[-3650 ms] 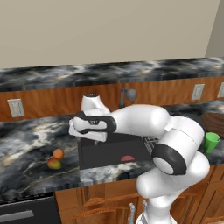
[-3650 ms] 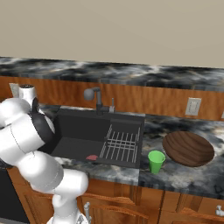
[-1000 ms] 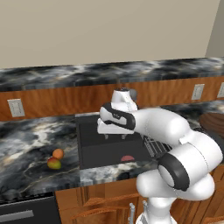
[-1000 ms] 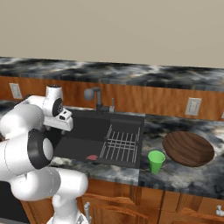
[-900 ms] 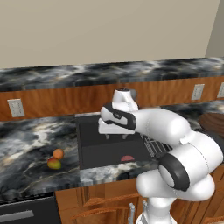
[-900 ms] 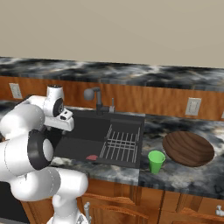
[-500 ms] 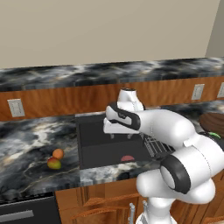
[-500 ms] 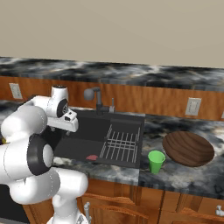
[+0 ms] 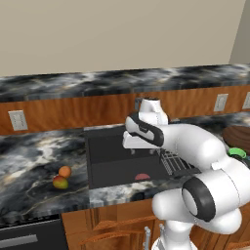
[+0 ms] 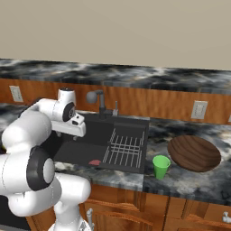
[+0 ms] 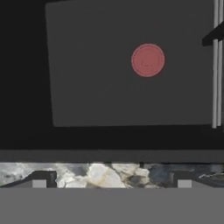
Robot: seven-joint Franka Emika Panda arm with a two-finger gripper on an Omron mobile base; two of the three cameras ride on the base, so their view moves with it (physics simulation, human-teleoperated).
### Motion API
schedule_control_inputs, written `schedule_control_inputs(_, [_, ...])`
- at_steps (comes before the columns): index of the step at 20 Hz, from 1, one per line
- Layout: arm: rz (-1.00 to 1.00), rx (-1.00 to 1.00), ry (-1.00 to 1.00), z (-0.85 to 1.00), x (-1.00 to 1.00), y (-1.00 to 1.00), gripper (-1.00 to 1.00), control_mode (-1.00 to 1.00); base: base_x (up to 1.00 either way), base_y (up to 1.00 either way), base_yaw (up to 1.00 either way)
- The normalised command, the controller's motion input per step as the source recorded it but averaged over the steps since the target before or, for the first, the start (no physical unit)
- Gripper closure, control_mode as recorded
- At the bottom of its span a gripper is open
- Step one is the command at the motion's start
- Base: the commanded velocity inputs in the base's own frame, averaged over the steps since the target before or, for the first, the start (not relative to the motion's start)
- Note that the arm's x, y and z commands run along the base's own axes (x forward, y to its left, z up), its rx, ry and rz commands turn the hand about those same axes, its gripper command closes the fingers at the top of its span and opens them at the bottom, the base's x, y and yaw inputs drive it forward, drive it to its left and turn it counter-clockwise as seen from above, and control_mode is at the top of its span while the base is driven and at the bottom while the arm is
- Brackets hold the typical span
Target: Remove the mango and tangerine from the sink. Then move the bowl and cup from the counter to the sink for washing.
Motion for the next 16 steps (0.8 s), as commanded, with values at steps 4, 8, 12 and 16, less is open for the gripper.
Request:
schedule_control_inputs(4, [0.05, 0.0, 0.0, 0.02, -0.09, -0.32, -1.0, -1.0, 0.0, 0.0, 0.0])
schedule_control_inputs(8, [0.03, 0.0, 0.0, 0.0, -0.1, -0.3, -1.0, -1.0, 0.0, 0.0, 0.0])
schedule_control_inputs(12, [0.0, 0.0, 0.01, 0.0, -0.09, -0.25, -1.0, -1.0, 0.0, 0.0, 0.0])
schedule_control_inputs(16, [0.02, 0.0, 0.0, 0.03, -0.14, -0.25, -1.0, -1.0, 0.0, 0.0, 0.0])
